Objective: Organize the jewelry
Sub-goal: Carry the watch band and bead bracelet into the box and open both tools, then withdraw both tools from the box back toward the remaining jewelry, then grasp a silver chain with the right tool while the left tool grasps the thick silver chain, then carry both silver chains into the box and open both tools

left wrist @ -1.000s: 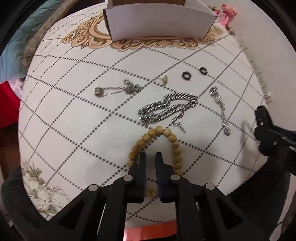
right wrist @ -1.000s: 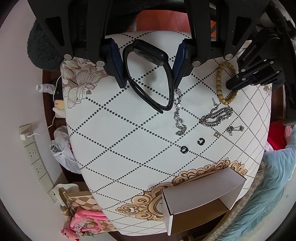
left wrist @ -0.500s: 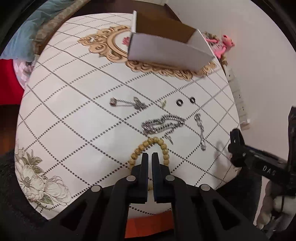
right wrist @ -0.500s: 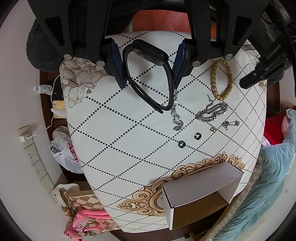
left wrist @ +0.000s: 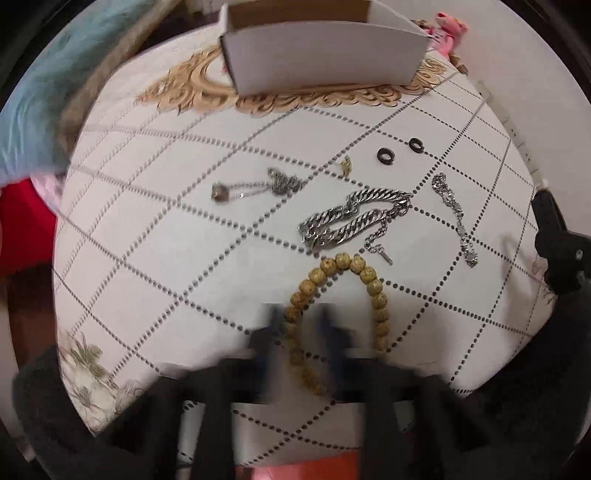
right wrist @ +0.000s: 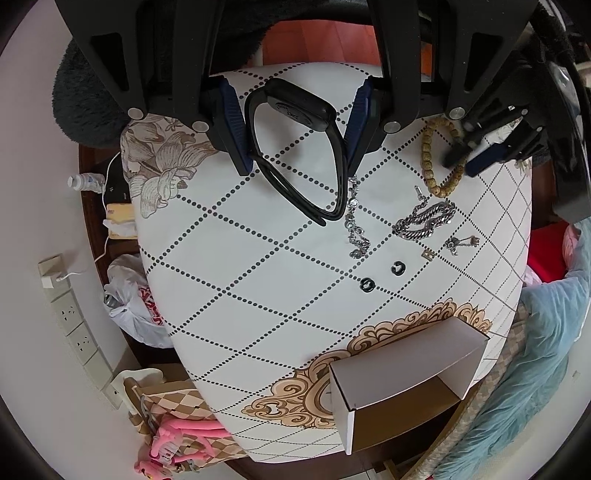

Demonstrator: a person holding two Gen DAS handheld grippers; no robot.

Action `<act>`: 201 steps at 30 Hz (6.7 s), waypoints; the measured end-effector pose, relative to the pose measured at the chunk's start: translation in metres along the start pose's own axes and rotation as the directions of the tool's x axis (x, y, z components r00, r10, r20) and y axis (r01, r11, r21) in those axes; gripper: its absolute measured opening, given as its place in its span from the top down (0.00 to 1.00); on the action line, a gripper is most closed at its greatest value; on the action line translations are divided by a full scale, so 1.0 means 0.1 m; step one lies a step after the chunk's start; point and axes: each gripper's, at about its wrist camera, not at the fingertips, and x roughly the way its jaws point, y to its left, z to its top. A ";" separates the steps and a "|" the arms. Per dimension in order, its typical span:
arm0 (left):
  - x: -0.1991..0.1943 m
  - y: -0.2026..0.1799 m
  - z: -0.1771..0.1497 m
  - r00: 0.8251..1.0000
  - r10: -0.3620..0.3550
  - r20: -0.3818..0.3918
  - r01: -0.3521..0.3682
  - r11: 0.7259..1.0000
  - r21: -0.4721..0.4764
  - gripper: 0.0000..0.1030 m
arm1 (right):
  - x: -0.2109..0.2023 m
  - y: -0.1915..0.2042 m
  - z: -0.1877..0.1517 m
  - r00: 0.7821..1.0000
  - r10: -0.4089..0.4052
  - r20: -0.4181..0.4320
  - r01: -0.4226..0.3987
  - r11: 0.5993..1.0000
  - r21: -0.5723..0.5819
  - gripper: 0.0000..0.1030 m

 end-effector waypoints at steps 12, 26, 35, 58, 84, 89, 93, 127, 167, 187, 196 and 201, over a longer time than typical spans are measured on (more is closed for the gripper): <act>-0.52 0.34 0.04 0.980 -0.160 0.115 0.175 0.976 -0.131 0.94 | -0.23 0.11 0.06 0.998 0.048 0.046 -0.047 0.999 -0.012 0.51; -1.36 0.48 1.33 0.914 -0.246 0.324 0.294 0.949 -0.109 0.94 | -0.55 0.58 1.01 0.979 0.119 0.168 -0.104 0.990 -0.095 0.51; -0.98 0.67 2.14 0.924 -0.268 0.273 0.312 0.941 -0.133 0.94 | -0.21 0.88 1.98 0.986 0.076 0.147 -0.052 0.985 -0.166 0.51; -0.61 0.97 2.29 0.988 0.002 0.156 0.040 0.963 -0.268 0.28 | 0.05 0.98 2.26 0.992 -0.020 0.128 0.046 0.977 -0.207 0.10; -1.11 0.77 1.62 0.956 0.176 0.233 -0.114 0.960 -0.255 0.00 | -0.43 0.93 1.61 0.973 -0.051 0.226 0.099 0.974 -0.202 0.04; -1.42 0.69 1.44 0.938 0.200 0.283 -0.129 0.960 -0.249 0.00 | -0.78 0.96 1.43 0.957 -0.049 0.286 0.110 0.973 -0.201 0.04; -1.65 0.65 1.30 0.924 0.210 0.319 -0.132 0.960 -0.249 0.00 | -1.04 0.95 1.28 0.944 -0.050 0.326 0.118 0.975 -0.191 0.04; -0.34 0.74 0.00 0.960 0.264 0.093 -0.232 0.936 -0.264 0.00 | 0.50 0.61 -0.30 0.973 -0.119 0.198 0.142 0.984 -0.106 0.59; -0.28 0.29 0.37 0.980 -0.064 0.186 0.112 0.958 -0.263 0.93 | -0.01 -0.11 -0.18 0.954 -0.004 0.300 -0.034 0.992 0.119 0.94; -1.35 0.56 1.09 0.910 -0.166 0.379 0.240 0.958 -0.158 0.93 | -1.01 0.44 0.77 0.885 0.228 0.406 -0.211 0.974 -0.087 0.94; -1.36 0.64 1.97 0.905 -0.179 0.385 0.237 0.965 -0.109 0.93 | -1.07 0.69 1.84 0.891 0.221 0.397 -0.181 0.974 -0.137 0.94; -1.09 0.70 2.34 0.924 -0.177 0.340 0.225 0.969 -0.107 0.93 | -0.79 0.74 2.32 0.922 0.194 0.336 -0.157 0.978 -0.136 0.94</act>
